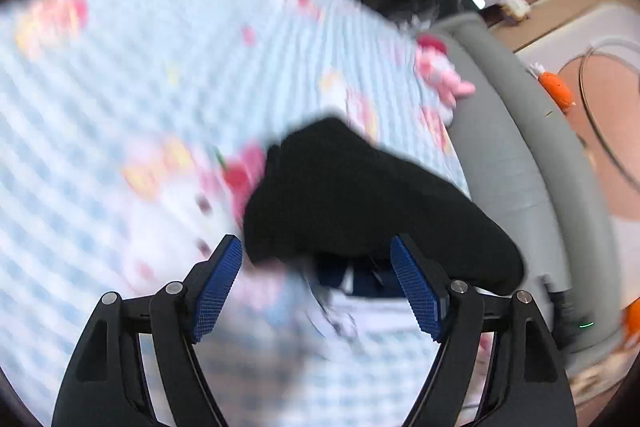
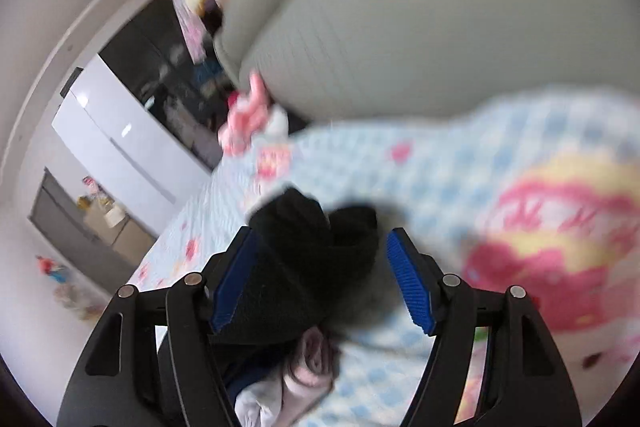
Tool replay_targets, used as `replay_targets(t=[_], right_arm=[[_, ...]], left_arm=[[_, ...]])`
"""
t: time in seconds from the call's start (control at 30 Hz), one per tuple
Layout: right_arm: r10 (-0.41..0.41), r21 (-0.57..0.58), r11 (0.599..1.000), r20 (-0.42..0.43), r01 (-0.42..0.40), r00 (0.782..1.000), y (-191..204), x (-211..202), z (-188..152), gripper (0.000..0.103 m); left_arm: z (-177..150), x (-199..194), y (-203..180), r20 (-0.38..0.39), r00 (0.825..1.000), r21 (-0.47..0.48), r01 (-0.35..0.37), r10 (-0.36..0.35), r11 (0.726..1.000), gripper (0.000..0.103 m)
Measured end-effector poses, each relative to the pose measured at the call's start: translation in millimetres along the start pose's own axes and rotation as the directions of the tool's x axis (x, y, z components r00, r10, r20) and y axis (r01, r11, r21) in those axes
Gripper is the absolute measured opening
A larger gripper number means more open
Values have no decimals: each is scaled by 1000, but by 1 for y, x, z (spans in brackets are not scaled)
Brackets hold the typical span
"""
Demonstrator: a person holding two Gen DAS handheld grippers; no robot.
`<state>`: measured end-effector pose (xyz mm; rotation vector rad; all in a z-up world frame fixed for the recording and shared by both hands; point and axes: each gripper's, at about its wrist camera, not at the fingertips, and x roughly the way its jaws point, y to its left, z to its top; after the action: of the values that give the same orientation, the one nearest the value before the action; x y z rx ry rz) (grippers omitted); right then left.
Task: Fold clothes
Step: 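Carry the jacket bundle onto the folded clothes stack with both grippers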
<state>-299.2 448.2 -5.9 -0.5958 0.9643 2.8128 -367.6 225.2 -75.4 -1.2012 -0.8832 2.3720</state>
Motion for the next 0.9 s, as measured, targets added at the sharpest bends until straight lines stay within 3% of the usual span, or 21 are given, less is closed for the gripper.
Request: replay_targets(t=[0.03, 0.1, 0.17, 0.23, 0.27, 0.3, 0.4, 0.43, 0.5, 0.57, 0.67, 0.8, 0.9], right_arm=[[17, -32, 999, 9, -17, 1000, 3, -8, 5, 70], [51, -97, 994, 24, -49, 998, 10, -23, 15, 70], [58, -203, 977, -42, -65, 997, 36, 3, 11, 70], [48, -280, 957, -109, -77, 993, 46, 8, -1, 70], [26, -317, 946, -160, -76, 987, 49, 24, -15, 69], [-6, -330, 942, -189, -58, 982, 43, 36, -25, 69], [-72, -326, 945, -260, -17, 963, 20, 64, -46, 68], [-67, -293, 956, -279, -18, 958, 10, 72, -48, 69], [-7, -200, 978, -304, -57, 953, -16, 85, -59, 69], [8, -224, 972, -289, -76, 957, -25, 84, -71, 69], [10, -222, 972, -279, -75, 960, -24, 80, -81, 69], [-14, -238, 970, -269, -52, 963, -20, 77, -89, 69], [-60, -272, 962, -249, -11, 967, -8, 57, -83, 69]], left_arm=[[-17, -15, -16, 50, 999, 59, -18, 16, 998, 79], [-13, -17, -50, 107, 994, 201, -20, -1, 979, 79], [15, -22, -60, 121, 989, 350, 40, -87, 936, 79], [-21, -42, -74, 76, 986, 435, 101, -148, 895, 79], [-15, -27, -92, 29, 987, 445, 128, -157, 886, 79], [6, -9, -102, -10, 988, 441, 143, -154, 886, 79], [-34, 57, -90, -163, 984, 387, 125, -66, 913, 80], [-42, 73, -86, -228, 972, 340, 131, -53, 931, 81], [-63, 96, -70, -344, 932, 161, 175, -111, 971, 84], [-77, 91, -49, -330, 927, 78, 214, -178, 974, 84], [-86, 81, -55, -293, 945, 155, 200, -148, 967, 84], [-88, 86, -48, -316, 939, 151, 193, -138, 969, 84], [-78, 66, -58, -285, 953, 202, 161, -100, 966, 83]])
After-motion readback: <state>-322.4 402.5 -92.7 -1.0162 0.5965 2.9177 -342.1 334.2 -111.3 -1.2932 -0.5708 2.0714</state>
